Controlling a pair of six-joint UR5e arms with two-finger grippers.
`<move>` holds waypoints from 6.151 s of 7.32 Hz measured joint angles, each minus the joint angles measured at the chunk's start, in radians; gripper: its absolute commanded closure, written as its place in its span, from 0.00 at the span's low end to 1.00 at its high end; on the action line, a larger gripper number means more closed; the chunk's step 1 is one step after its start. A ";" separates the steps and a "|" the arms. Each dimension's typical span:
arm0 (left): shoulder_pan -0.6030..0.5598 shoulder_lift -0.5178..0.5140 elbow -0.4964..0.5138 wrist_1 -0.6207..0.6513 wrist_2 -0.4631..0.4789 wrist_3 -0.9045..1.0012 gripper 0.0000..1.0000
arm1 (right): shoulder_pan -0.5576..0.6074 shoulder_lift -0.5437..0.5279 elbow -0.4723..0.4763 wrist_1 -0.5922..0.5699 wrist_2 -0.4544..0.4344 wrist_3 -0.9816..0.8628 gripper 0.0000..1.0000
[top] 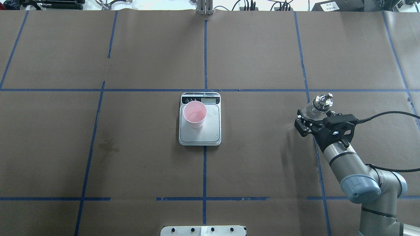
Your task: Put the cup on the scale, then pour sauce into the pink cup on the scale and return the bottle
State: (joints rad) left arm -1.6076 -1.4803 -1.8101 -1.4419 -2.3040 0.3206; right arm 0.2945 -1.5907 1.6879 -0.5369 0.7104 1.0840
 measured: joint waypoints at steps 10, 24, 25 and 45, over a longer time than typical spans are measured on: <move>0.000 -0.001 0.003 0.000 0.000 0.000 0.00 | -0.109 -0.038 0.110 0.186 -0.403 -0.181 0.00; 0.000 0.000 0.014 -0.016 0.000 0.000 0.00 | 0.297 -0.328 -0.052 0.273 -0.147 -0.910 0.00; 0.000 0.000 0.016 -0.024 0.000 0.000 0.00 | 0.417 -0.295 -0.051 0.212 0.008 -0.920 0.00; 0.000 0.001 0.029 -0.033 0.001 0.000 0.00 | 1.290 -0.121 0.001 -0.915 1.597 -1.044 0.00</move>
State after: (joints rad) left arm -1.6074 -1.4791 -1.7816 -1.4753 -2.3035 0.3206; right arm 1.5848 -1.7118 1.6884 -1.4517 2.3069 0.0400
